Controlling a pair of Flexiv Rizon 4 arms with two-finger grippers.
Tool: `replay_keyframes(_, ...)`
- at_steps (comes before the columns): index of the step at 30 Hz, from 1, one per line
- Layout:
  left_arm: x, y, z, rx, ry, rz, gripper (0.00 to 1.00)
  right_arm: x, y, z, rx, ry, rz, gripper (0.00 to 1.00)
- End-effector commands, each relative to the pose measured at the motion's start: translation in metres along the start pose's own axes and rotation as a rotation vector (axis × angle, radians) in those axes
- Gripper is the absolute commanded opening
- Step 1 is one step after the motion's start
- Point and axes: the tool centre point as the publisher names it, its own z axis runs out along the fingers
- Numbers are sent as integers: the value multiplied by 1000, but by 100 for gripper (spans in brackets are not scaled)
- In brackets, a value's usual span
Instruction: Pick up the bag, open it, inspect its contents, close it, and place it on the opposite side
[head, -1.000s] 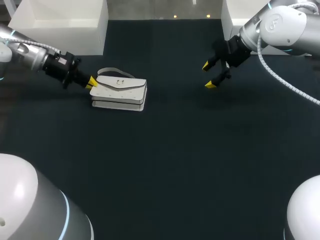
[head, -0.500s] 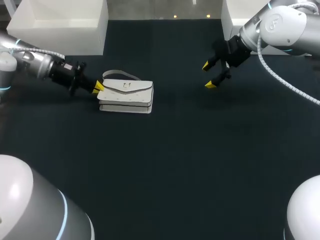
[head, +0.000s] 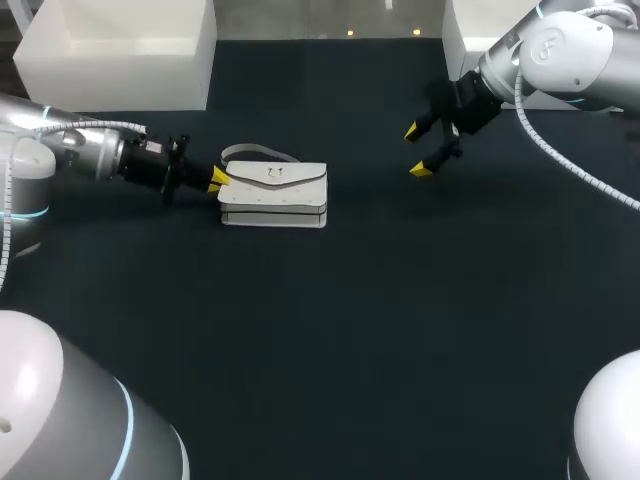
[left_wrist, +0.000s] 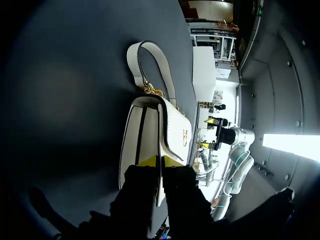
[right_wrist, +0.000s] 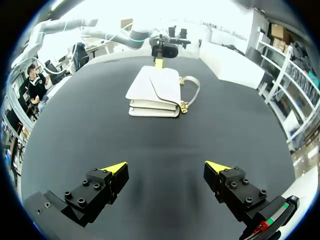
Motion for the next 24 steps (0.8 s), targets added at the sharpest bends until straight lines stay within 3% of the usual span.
replay_keyframes(1,7,-3,16,123,-6,5,0,-1,0,1,0,2,0,100)
replay_keyframes(8,17,-12,39,121,-20,34,0,-1,0,1,0,2,0,100)
replay_keyframes(16,23,-30,62,-17,-5,70,0,-1,0,1,0,2,0,100)
replay_keyframes(24,29,-36,72,-48,-16,95,0,-1,0,1,0,2,0,100)
